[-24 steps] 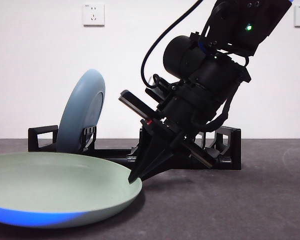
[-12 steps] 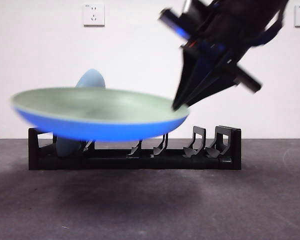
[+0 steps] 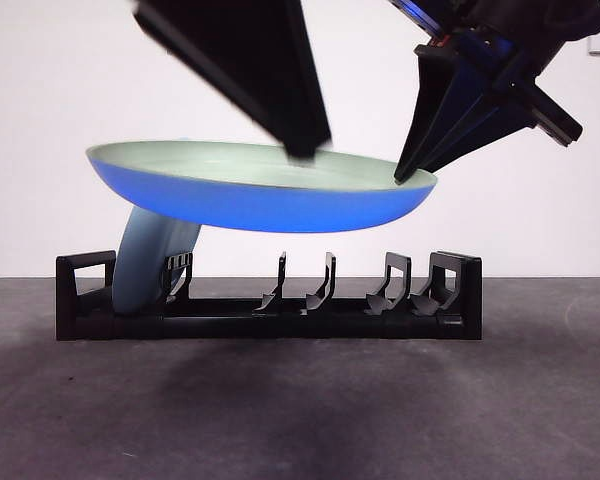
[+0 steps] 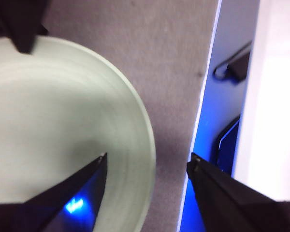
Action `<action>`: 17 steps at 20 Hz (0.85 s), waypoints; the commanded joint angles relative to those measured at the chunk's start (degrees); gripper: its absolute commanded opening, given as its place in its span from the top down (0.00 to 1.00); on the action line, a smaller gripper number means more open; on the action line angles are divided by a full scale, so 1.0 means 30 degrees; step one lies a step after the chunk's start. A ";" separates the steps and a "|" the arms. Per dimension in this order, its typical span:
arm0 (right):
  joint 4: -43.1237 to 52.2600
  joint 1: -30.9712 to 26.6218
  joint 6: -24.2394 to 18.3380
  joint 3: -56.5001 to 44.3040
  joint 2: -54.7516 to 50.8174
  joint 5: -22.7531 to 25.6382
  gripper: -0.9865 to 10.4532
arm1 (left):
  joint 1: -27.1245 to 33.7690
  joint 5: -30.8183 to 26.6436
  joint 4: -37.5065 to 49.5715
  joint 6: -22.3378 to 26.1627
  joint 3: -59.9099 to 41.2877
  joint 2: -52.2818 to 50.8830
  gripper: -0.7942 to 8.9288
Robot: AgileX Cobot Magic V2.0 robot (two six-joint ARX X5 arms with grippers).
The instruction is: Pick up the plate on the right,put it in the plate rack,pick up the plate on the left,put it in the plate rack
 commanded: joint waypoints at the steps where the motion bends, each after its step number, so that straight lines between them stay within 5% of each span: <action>1: 0.0066 -0.0073 -0.0080 0.0029 -0.0124 -0.0138 0.92 | -0.0109 -0.0474 0.0182 0.0685 -0.0058 0.0991 0.63; 5: -0.0168 -0.0073 -0.0080 0.0029 -0.0131 -0.0168 0.92 | -0.0102 -0.1763 0.0699 0.0692 -0.0058 0.2696 0.66; 7: -0.0168 -0.0073 -0.0080 0.0029 -0.0131 -0.0175 0.92 | -0.0102 -0.2106 0.0816 0.0685 -0.0058 0.3053 0.90; 8: -0.0175 -0.0073 -0.0080 0.0029 -0.0131 -0.0175 0.92 | -0.0102 -0.2098 0.0947 0.0678 -0.0058 0.3118 0.93; 17: -0.0146 -0.0962 -0.0080 0.0029 -0.1035 -0.0022 0.84 | -0.0357 -0.2477 0.2280 0.0670 -0.0058 0.3118 0.93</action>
